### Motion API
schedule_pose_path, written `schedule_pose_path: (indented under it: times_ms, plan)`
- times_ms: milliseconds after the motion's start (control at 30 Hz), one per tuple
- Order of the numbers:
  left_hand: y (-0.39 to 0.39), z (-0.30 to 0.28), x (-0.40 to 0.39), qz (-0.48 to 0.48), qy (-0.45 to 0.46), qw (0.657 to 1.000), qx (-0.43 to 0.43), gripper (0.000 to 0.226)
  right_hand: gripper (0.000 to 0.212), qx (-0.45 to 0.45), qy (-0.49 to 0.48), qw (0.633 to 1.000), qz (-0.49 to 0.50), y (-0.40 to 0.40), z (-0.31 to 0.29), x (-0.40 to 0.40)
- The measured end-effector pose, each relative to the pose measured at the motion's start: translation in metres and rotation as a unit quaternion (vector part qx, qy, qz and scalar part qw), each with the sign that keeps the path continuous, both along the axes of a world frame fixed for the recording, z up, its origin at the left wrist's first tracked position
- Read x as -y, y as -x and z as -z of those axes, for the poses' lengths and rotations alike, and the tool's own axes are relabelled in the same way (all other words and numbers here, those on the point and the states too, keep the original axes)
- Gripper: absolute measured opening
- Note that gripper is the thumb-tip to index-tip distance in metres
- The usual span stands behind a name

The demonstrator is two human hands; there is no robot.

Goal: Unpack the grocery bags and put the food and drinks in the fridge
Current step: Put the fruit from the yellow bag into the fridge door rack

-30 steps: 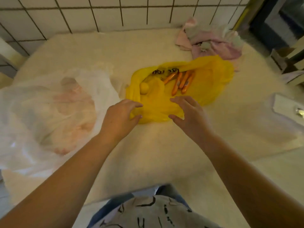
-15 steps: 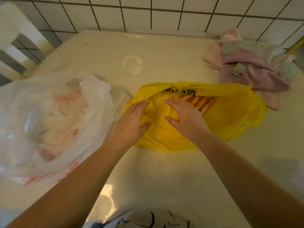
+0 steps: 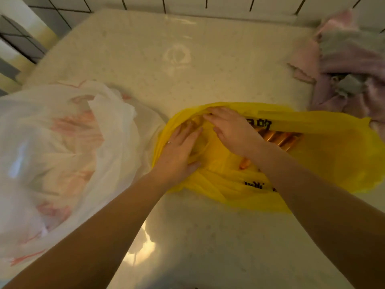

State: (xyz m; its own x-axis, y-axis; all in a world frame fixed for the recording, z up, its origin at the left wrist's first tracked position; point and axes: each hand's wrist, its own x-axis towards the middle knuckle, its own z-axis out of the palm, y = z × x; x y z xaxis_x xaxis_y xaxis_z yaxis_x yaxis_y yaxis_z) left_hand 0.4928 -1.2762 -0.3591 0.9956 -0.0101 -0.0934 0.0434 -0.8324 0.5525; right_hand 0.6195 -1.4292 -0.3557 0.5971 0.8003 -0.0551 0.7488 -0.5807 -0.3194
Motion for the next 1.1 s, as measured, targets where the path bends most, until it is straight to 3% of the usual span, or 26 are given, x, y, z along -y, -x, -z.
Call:
schedule_pose_path:
  times_ms: [133, 567, 700, 800, 900, 1100]
  plan:
    - [-0.019, 0.007, -0.015, -0.020, -0.021, 1.000, -0.010, 0.091, 0.049, -0.001, 0.018, 1.000, 0.000, -0.019, 0.001, -0.011]
    - [-0.040, 0.008, -0.037, -0.040, 0.071, 0.995, -0.048, 0.106, 0.075, -0.082, 0.040, 0.996, 0.016, -0.040, 0.021, -0.038]
    - [-0.026, 0.014, -0.035, -0.063, 0.057, 0.995, 0.054, 0.087, 0.066, -0.037, -0.051, 0.998, 0.009, -0.035, 0.014, -0.046]
    - [-0.015, 0.019, -0.030, -0.075, 0.072, 0.987, 0.120, 0.063, 0.064, -0.013, -0.047, 0.999, -0.020, -0.033, 0.010, -0.056]
    - [-0.009, 0.023, -0.027, -0.052, 0.076, 0.990, 0.106, 0.050, 0.067, -0.028, -0.021, 0.999, -0.032, -0.032, 0.011, -0.064]
    - [-0.018, 0.027, -0.024, -0.048, 0.071, 0.994, 0.069, 0.060, 0.068, -0.030, 0.003, 1.000, -0.007, -0.035, 0.012, -0.071]
